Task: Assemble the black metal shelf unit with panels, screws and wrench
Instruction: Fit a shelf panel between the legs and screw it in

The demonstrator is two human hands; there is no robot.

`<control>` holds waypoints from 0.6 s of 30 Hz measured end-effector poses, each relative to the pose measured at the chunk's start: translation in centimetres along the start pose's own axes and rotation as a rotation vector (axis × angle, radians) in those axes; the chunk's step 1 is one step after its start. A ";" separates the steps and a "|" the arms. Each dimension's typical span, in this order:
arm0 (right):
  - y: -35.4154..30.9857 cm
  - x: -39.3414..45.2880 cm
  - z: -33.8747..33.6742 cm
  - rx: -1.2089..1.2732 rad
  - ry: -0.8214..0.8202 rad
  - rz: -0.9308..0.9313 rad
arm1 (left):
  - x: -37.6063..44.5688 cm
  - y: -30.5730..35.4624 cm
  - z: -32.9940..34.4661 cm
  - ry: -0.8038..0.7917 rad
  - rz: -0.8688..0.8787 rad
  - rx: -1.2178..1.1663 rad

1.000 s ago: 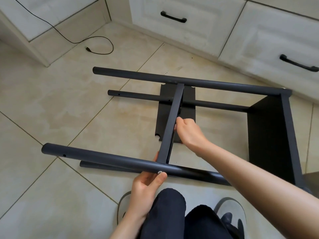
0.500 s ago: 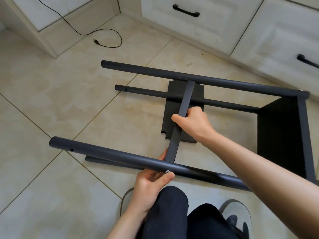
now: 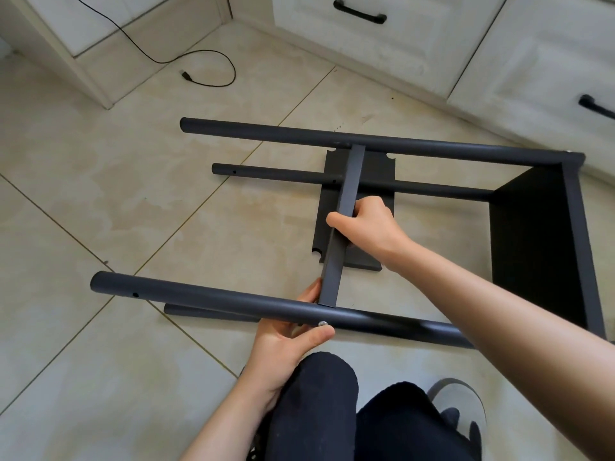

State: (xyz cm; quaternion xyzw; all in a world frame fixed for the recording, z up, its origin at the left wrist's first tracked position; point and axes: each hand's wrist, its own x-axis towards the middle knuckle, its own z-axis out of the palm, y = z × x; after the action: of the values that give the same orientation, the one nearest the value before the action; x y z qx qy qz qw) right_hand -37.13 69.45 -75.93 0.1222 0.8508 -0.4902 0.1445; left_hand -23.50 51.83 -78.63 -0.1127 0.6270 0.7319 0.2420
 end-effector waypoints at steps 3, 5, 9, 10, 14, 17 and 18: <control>-0.3 0.4 -0.1 -0.014 -0.050 -0.021 | 0.2 0.5 -0.1 0.003 0.000 -0.019; -0.3 0.5 0.0 -0.013 -0.061 -0.030 | 0.3 0.9 -0.1 0.017 -0.014 -0.037; 0.2 0.4 0.2 -0.004 -0.006 -0.003 | -0.3 1.5 0.4 0.081 -0.115 -0.013; 0.2 0.4 0.3 -0.005 0.001 0.002 | -0.6 1.7 0.5 0.107 -0.141 0.039; 0.3 0.1 0.4 0.025 0.002 0.003 | -2.4 3.6 1.0 0.281 -0.140 0.623; 0.4 -0.2 0.4 0.034 -0.016 0.002 | -3.1 5.2 1.7 0.461 -0.128 1.315; 0.5 -0.3 0.4 0.039 -0.026 0.002 | -3.1 5.5 1.8 0.513 -0.077 1.449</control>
State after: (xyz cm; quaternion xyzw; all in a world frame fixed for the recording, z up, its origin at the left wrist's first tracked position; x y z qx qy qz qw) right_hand -36.59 69.33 -76.38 0.1195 0.8390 -0.5081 0.1537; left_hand -23.31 52.42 -72.04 -0.1139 0.9820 0.0802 0.1275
